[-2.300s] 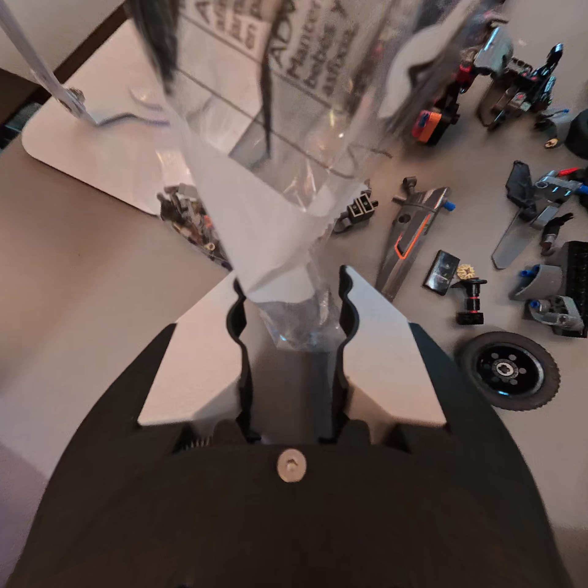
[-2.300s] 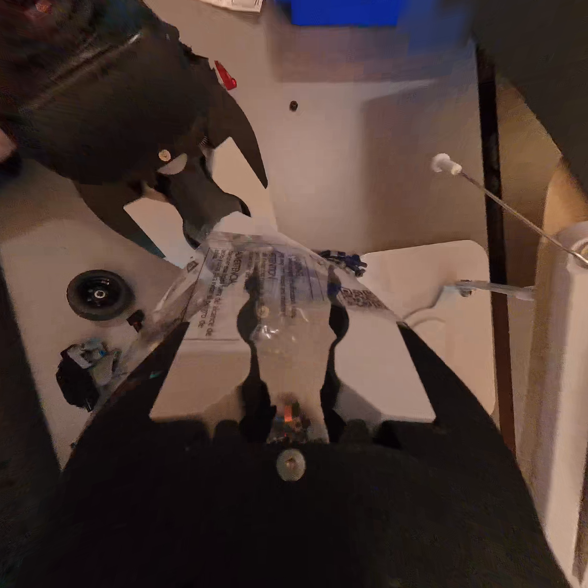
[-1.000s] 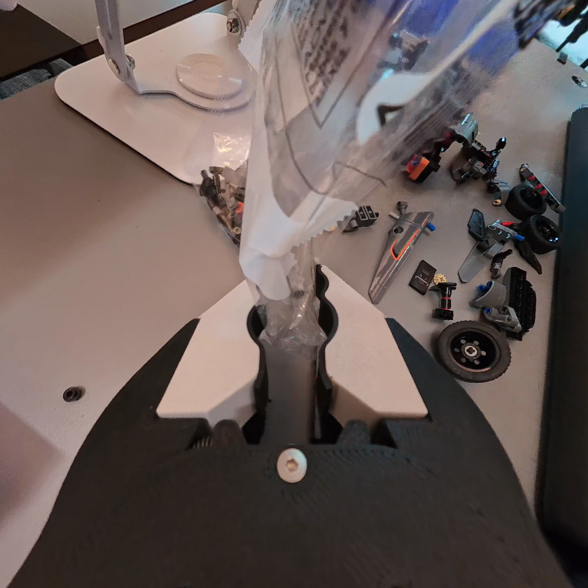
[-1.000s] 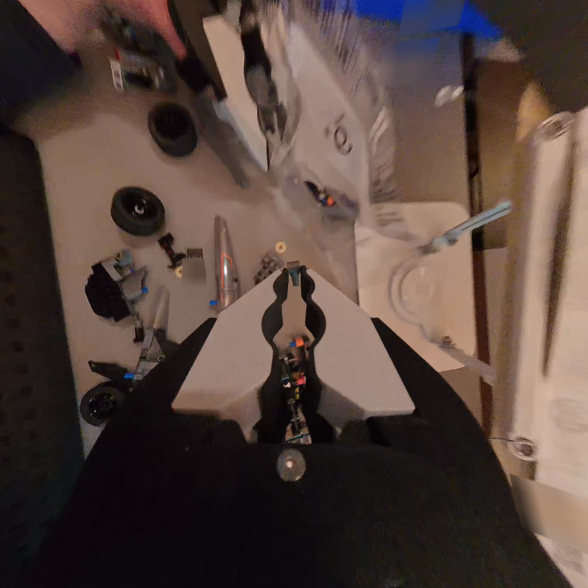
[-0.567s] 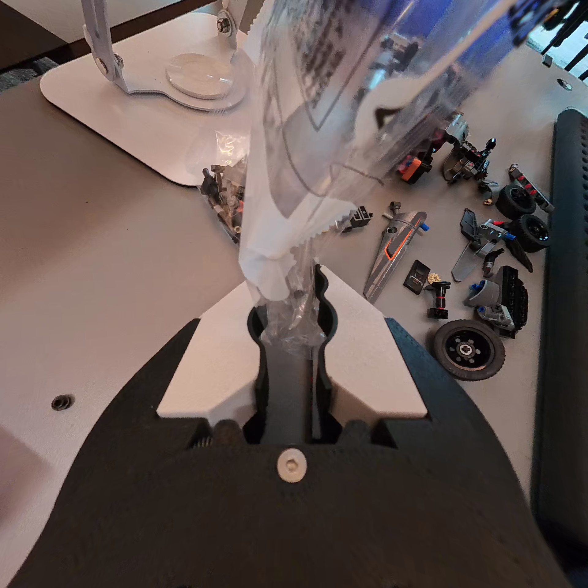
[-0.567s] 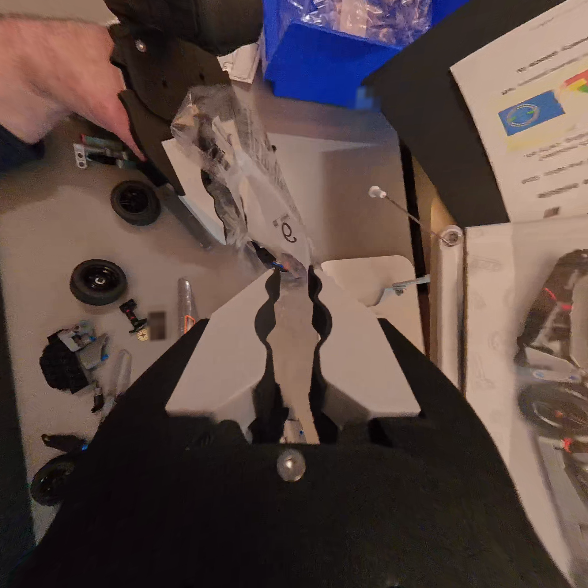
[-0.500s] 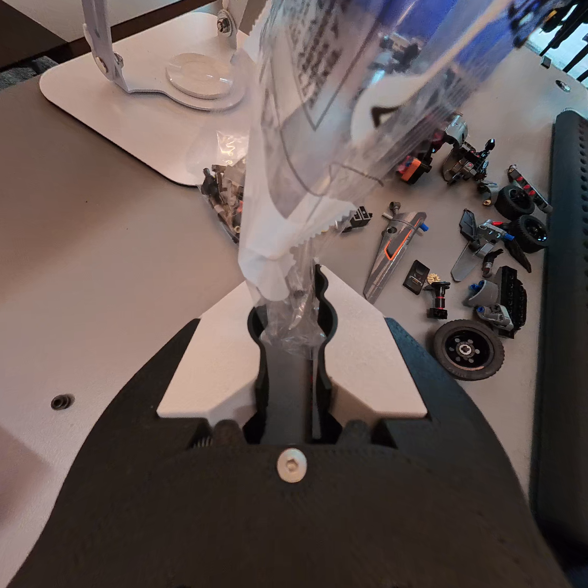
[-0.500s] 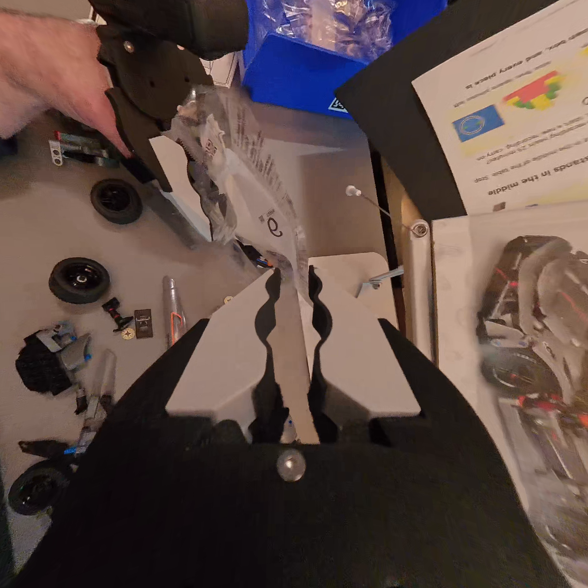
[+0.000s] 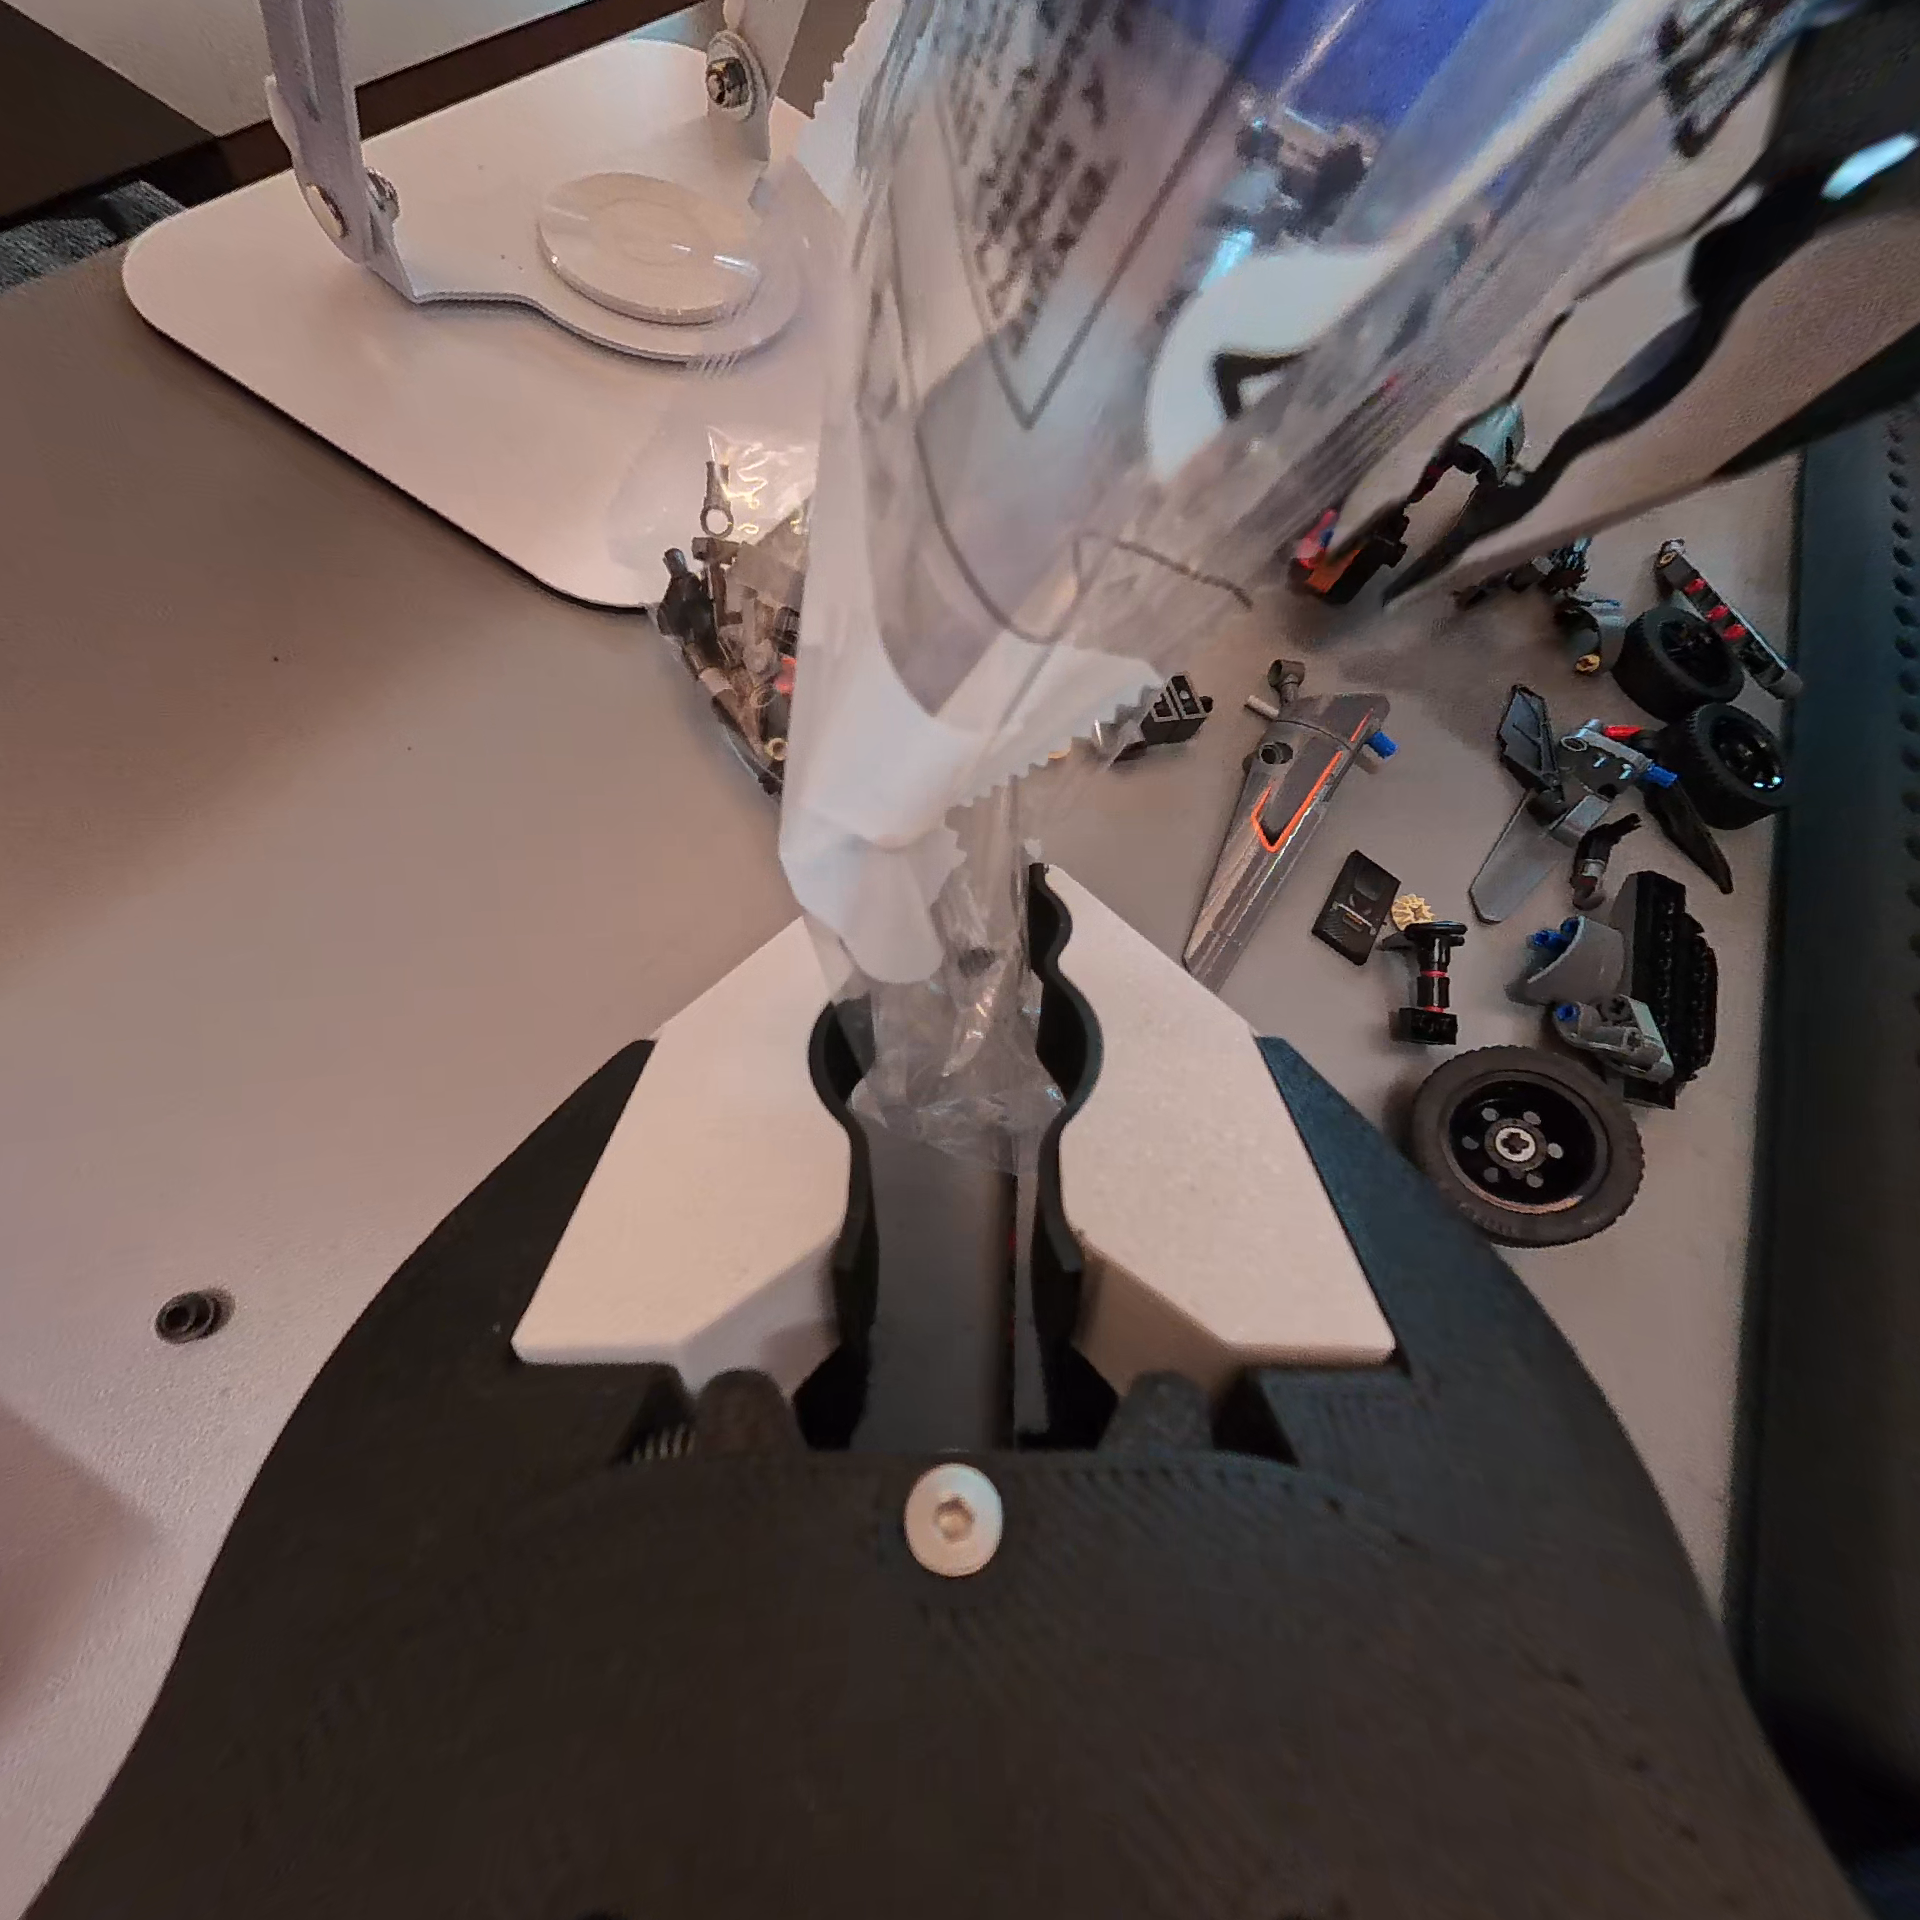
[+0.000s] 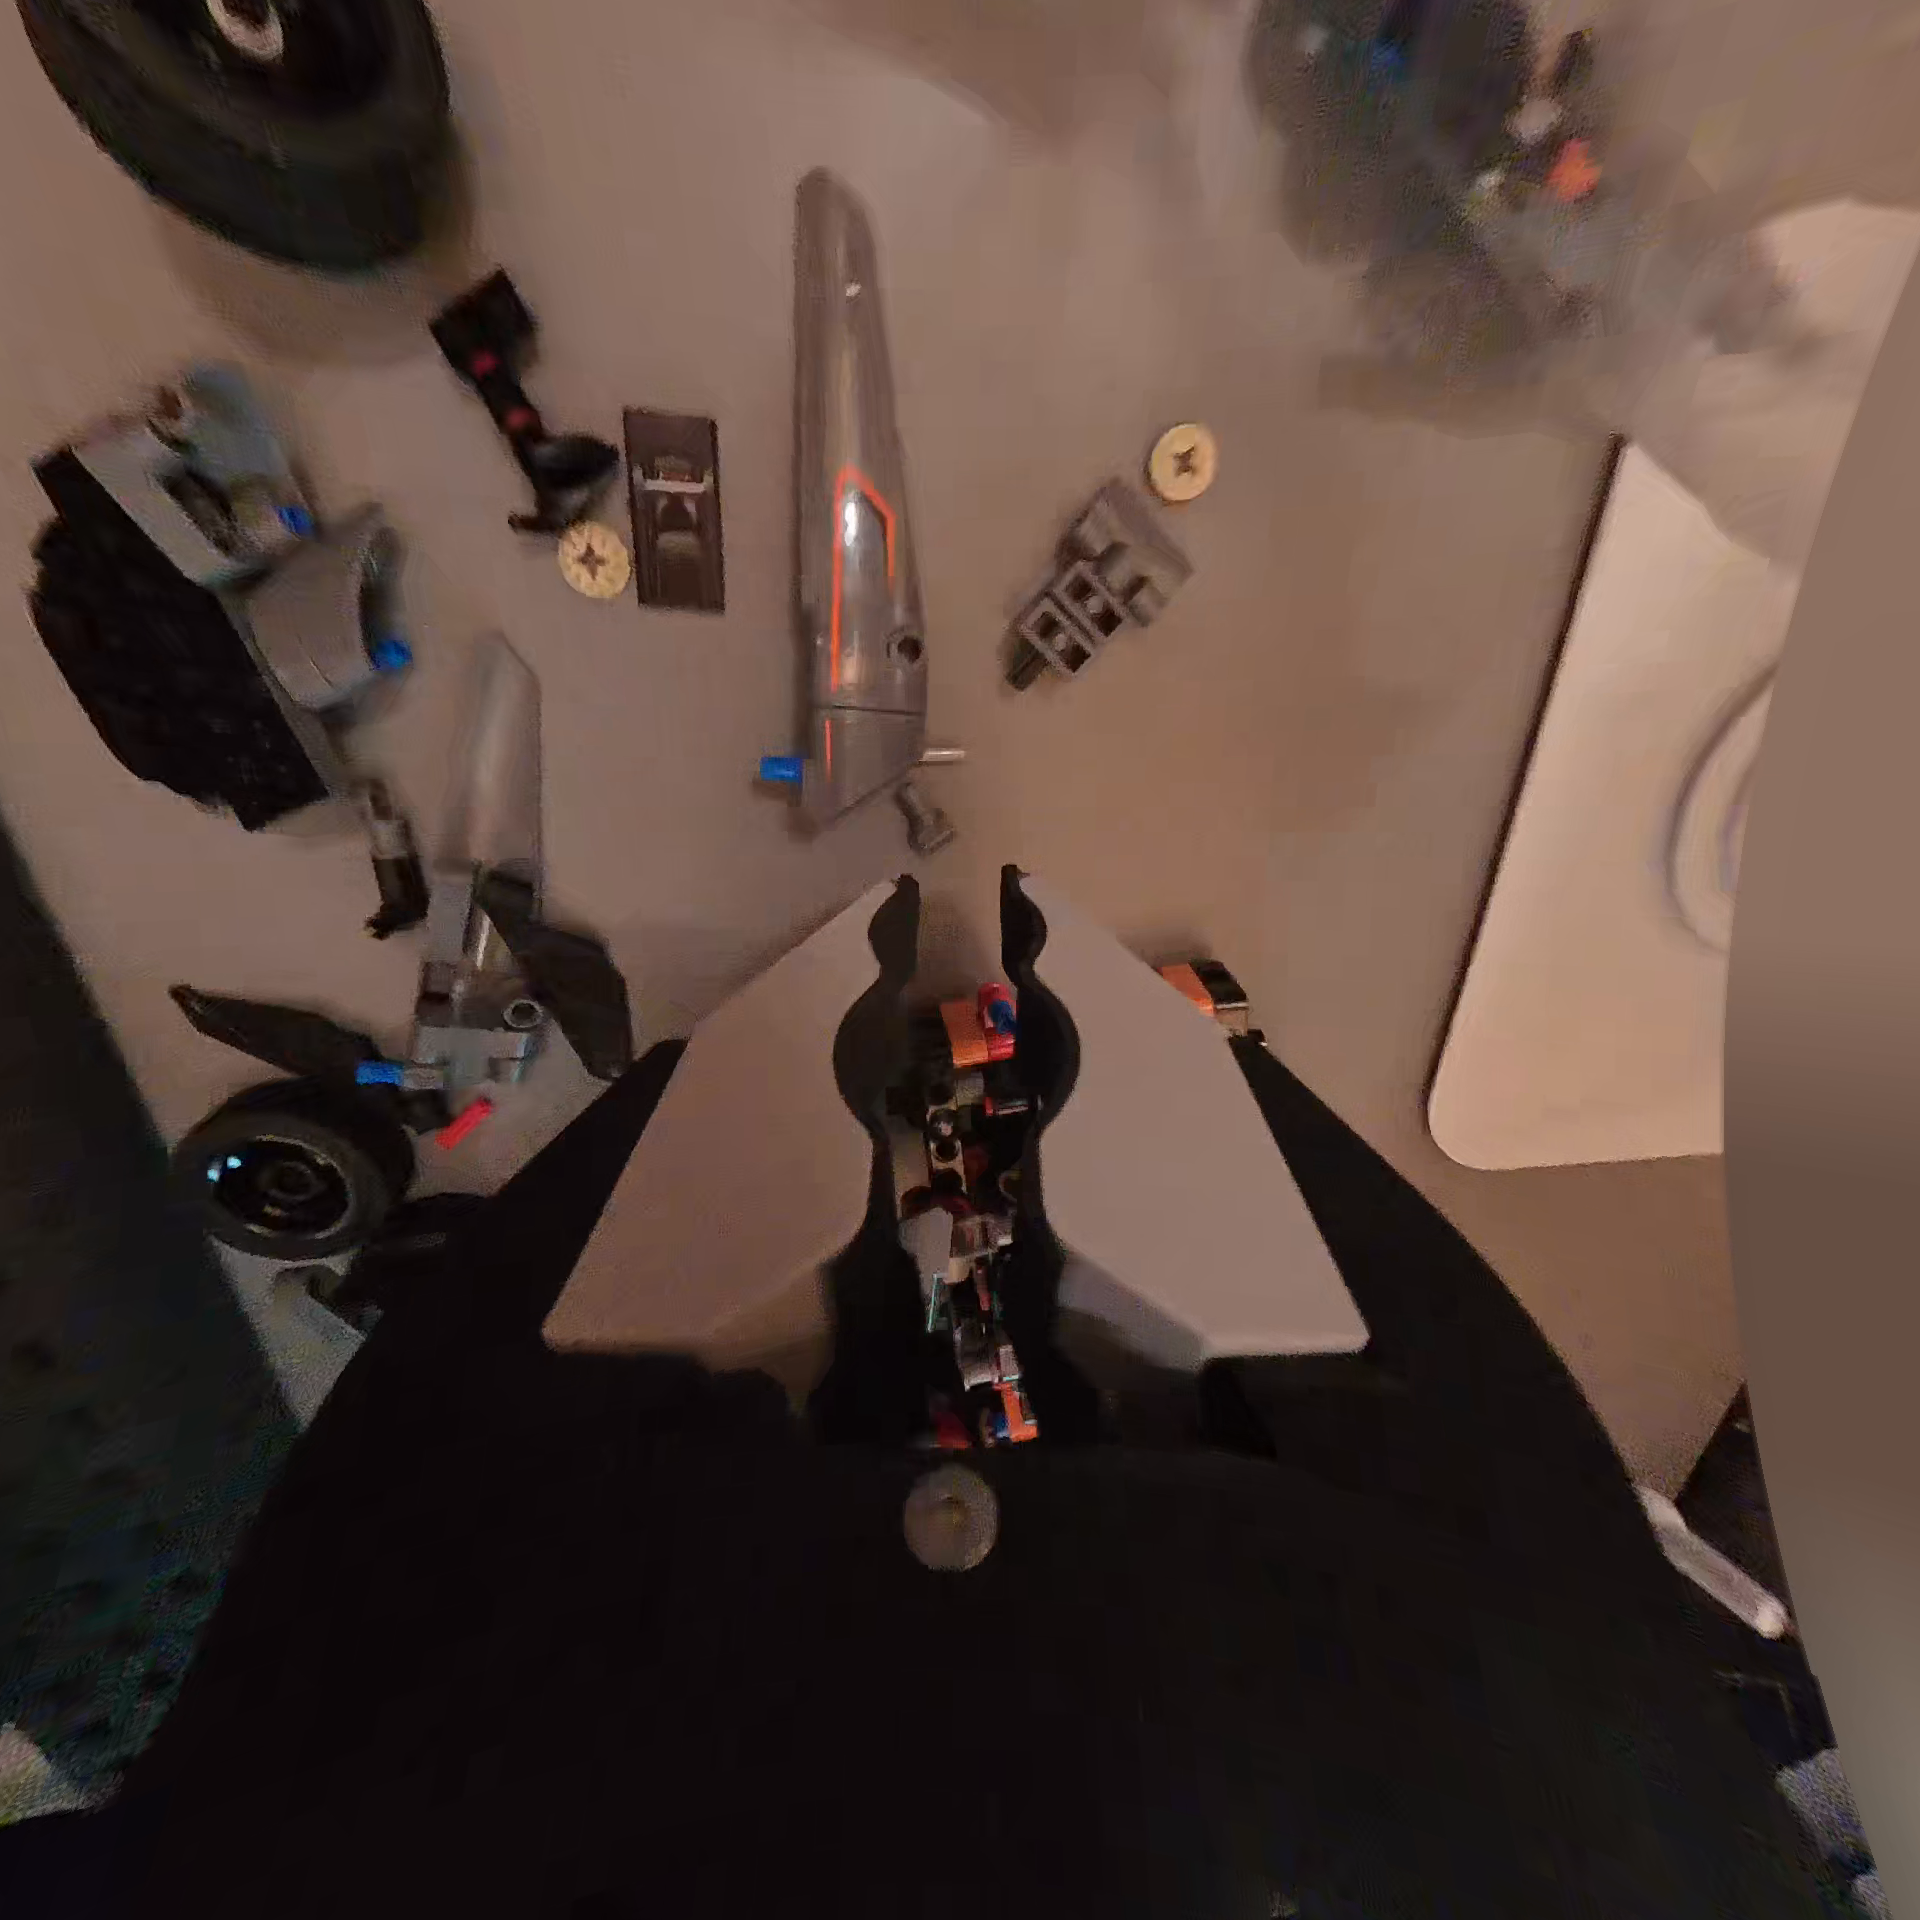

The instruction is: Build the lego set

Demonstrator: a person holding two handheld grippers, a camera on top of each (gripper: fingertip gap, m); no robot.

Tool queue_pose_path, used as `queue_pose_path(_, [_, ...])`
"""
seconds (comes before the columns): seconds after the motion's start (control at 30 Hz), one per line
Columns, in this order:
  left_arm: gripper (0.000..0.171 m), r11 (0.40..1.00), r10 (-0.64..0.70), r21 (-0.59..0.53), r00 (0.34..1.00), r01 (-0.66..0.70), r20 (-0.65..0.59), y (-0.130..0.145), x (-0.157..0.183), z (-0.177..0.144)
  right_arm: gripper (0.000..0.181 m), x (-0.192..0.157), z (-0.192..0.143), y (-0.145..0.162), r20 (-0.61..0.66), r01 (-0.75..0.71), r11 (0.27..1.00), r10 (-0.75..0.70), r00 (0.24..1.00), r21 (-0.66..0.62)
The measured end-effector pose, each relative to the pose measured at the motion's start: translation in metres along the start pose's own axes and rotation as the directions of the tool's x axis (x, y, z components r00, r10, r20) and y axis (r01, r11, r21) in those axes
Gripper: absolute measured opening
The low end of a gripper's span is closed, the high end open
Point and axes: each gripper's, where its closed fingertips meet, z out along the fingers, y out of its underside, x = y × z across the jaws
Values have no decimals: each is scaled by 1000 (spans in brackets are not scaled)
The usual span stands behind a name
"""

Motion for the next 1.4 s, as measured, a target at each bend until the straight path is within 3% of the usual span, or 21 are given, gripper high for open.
queue_pose_path(0.13, [24,1000,0,1,1000,0,0,0,0,0,12,-8,16,-5,51,99,994,-102,993,51])
queue_pose_path(0.43, [23,1000,0,-3,1000,0,2,1,-1,-1,5,-8,26,0,67,119,993,-120,990,23])
queue_pose_path(0.5, [23,1000,0,-3,1000,0,1,1,-1,-1,6,3,12,3,16,103,995,-103,995,9])
queue_pose_path(0.6, [23,1000,0,-5,1000,0,-2,1,-1,0,6,9,-31,-18,-10,101,985,-101,995,140])
queue_pose_path(0.77, [23,1000,-3,-1,1000,3,-5,1,-1,0,5,33,-66,-36,-124,125,978,-105,987,169])
queue_pose_path(0.93, [23,1000,2,-6,1000,-3,-7,1,0,0,6,73,-128,-83,-272,122,914,-14,962,386])
queue_pose_path(1.2, [23,1000,-2,-6,1000,2,-16,1,1,0,13,98,-105,-102,-276,86,953,-2,961,292])
queue_pose_path(1.3, [23,1000,-2,-6,1000,2,-21,1,1,0,20,96,-112,-100,-279,77,944,17,960,320])
queue_pose_path(1.4, [23,1000,-2,-7,1000,2,-22,1,2,0,15,83,-133,-98,-312,100,921,25,950,377])
